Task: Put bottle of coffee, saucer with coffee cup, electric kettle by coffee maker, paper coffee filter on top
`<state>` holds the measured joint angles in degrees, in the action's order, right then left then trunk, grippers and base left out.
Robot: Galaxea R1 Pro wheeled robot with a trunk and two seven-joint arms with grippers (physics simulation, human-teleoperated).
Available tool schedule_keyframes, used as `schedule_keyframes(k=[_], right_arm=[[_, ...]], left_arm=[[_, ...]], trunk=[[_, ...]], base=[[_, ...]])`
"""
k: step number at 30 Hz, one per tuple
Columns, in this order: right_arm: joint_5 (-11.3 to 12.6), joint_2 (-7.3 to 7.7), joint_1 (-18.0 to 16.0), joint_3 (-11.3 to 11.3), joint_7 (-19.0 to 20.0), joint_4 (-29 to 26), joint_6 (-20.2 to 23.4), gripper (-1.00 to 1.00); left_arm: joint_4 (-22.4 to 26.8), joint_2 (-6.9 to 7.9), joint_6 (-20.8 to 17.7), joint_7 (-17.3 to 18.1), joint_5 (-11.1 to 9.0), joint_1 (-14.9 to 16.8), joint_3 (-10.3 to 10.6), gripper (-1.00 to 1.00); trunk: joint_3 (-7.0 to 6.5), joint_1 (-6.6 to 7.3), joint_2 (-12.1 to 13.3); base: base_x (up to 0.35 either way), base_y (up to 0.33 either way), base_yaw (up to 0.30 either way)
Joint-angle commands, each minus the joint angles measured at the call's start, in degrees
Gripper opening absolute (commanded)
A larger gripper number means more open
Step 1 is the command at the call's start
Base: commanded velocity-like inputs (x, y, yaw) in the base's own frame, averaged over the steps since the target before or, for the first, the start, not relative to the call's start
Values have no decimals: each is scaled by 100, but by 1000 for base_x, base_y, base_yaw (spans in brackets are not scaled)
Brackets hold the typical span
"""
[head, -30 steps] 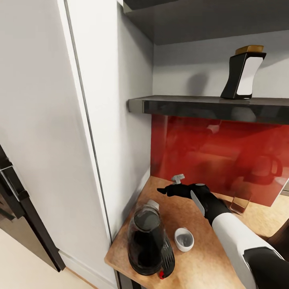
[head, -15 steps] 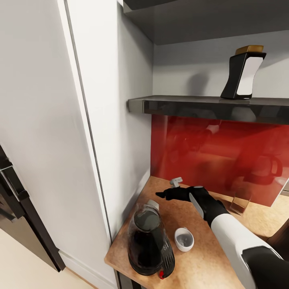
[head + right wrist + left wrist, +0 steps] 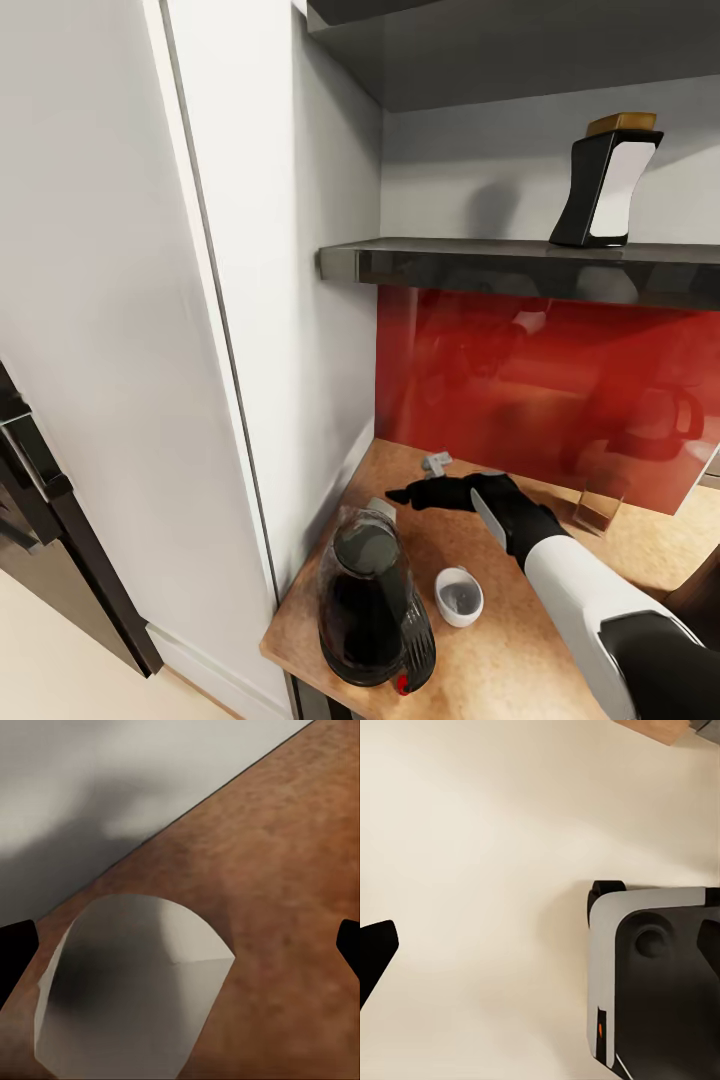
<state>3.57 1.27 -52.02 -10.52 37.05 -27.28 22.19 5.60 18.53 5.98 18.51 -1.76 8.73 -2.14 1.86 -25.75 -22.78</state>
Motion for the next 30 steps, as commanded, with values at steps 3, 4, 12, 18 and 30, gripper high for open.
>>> schedule_keyframes(k=[3, 4, 12, 18, 30], right_arm=[[38, 4, -4, -29, 25, 13, 40, 100], [38, 1, -3, -29, 49, 19, 40, 100], [38, -18, -5, -33, 122, 157, 30, 100], [38, -34, -4, -31, 127, 315, 19, 100], [38, -39, -5, -34, 127, 437, 13, 100]], left_arm=[[-6, 1, 8, 30, -18, 5, -22, 100], [-8, 1, 8, 30, -18, 5, -22, 100], [-11, 2, 8, 30, -18, 5, -19, 100], [-13, -5, 8, 30, -18, 5, -14, 100], [-15, -6, 8, 30, -18, -3, -17, 100]], trunk=[[14, -4, -14], [14, -4, -14], [14, -4, -14], [14, -4, -14], [14, -4, -14]], base=[[0, 0, 0], [0, 0, 0], [0, 0, 0], [0, 0, 0], [3, 5, 0]])
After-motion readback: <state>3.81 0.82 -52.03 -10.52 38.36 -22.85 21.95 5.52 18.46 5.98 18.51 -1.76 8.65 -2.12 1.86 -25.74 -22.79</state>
